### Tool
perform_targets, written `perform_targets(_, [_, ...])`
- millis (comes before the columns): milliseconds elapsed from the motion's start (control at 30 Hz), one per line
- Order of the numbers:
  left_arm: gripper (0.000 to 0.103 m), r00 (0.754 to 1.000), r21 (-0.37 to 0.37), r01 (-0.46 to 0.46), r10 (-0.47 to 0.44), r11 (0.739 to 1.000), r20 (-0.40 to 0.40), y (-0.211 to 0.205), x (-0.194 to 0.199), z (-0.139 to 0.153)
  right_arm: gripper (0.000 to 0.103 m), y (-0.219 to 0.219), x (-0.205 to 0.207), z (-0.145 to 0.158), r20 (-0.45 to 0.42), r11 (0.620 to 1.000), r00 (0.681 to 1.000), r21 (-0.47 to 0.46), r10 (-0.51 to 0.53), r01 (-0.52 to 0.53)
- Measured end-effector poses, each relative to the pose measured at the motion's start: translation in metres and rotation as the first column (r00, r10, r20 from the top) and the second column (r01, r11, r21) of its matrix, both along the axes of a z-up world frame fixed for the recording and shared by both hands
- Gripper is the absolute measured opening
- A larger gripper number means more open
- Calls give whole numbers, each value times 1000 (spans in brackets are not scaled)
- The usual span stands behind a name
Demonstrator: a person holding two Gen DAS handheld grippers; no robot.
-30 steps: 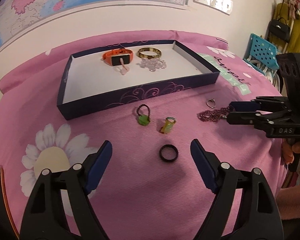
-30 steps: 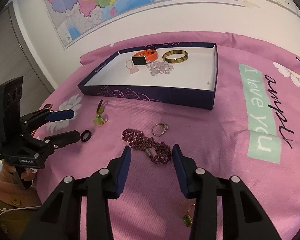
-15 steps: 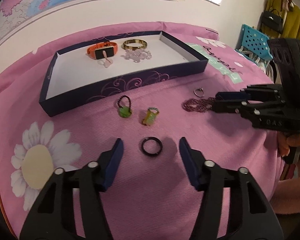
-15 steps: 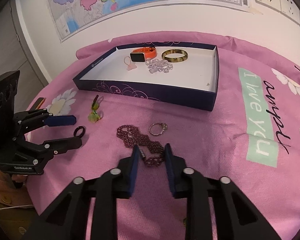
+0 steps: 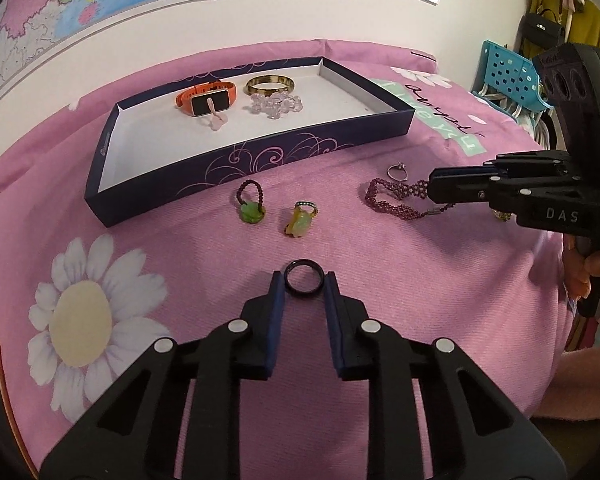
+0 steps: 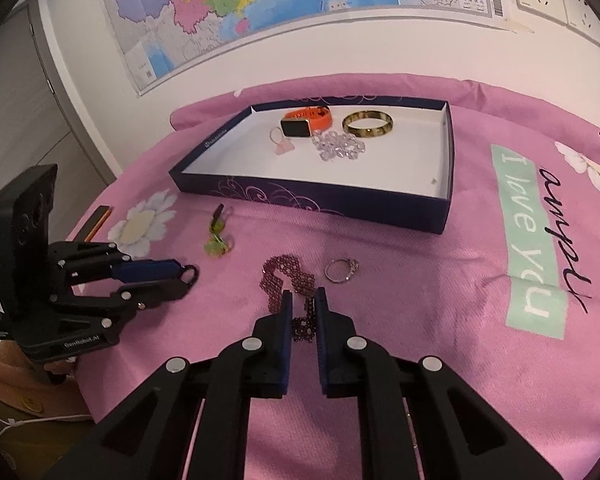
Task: Organize jewelry
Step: 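Move the left tool onto the black ring while the right tool reaches the dark red beaded necklace, then lift the black ring with the left tool while the right tool lifts the red necklace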
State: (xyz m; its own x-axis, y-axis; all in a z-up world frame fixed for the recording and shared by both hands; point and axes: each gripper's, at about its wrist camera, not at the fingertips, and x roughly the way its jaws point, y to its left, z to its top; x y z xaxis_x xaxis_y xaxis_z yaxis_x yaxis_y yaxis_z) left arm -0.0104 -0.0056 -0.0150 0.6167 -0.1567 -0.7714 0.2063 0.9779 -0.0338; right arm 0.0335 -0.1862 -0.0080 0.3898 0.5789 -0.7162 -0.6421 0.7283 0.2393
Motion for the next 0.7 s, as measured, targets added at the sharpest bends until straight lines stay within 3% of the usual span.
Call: perform_targets(700, [22, 1000, -42, -21, 22, 999, 16, 6, 3, 6, 7, 7, 3, 31, 34, 994, 999, 102, 32, -35])
